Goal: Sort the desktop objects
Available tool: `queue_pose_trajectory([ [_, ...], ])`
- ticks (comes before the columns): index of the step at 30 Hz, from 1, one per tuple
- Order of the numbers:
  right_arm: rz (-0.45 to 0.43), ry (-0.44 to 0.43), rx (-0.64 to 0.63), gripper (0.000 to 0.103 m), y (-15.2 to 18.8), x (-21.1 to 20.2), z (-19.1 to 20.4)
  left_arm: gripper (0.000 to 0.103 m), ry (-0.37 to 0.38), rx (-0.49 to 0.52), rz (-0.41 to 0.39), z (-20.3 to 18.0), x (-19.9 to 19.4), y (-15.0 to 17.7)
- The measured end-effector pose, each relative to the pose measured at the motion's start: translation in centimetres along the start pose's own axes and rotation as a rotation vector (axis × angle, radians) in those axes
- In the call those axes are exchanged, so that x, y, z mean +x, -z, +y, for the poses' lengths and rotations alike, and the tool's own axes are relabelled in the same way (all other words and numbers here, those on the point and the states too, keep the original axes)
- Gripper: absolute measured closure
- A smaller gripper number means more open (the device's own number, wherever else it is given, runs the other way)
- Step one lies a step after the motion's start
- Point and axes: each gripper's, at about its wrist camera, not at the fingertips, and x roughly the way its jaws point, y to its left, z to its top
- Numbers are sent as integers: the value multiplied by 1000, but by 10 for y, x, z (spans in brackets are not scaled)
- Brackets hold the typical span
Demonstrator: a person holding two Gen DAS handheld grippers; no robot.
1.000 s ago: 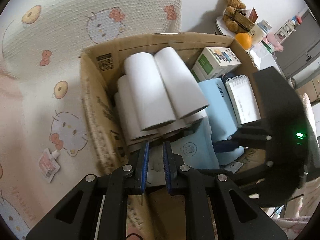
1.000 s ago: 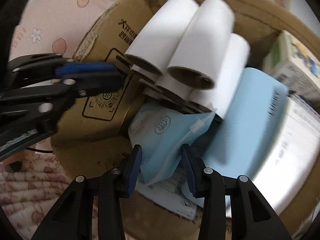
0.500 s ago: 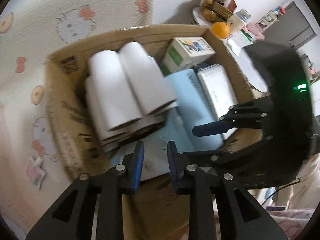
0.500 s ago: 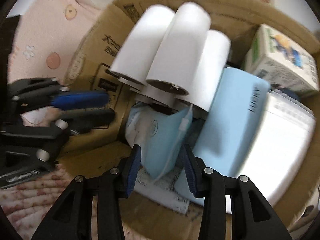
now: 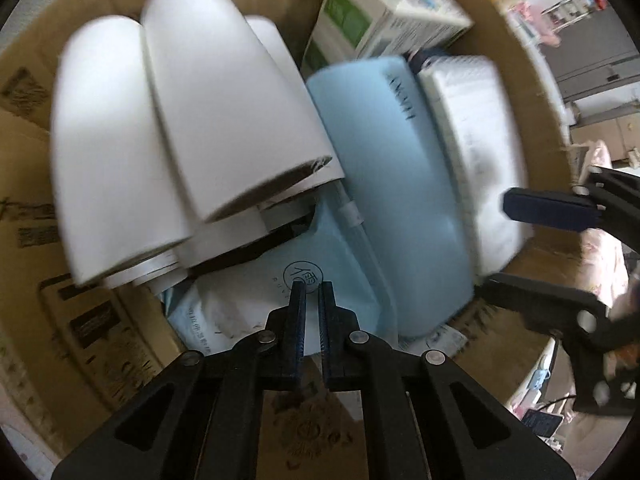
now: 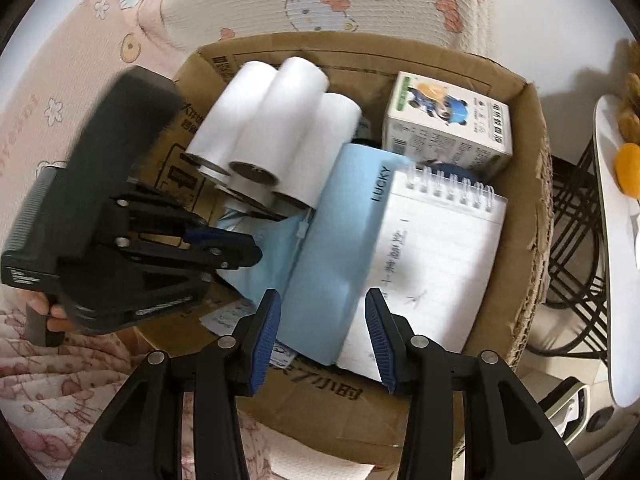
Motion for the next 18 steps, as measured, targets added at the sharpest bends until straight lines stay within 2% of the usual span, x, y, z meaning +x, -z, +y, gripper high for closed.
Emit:
queue_pose_trajectory([
  [1, -2, 4, 2, 63, 7, 9, 10, 96, -7, -2, 12, -1, 4, -3],
  [10, -5, 7, -15, 63, 15, 5, 5, 96, -67, -17, 107, -9, 30, -21],
  [18, 11, 27, -2, 63, 11, 9, 16, 96, -67, -7, 141, -11, 36, -26],
])
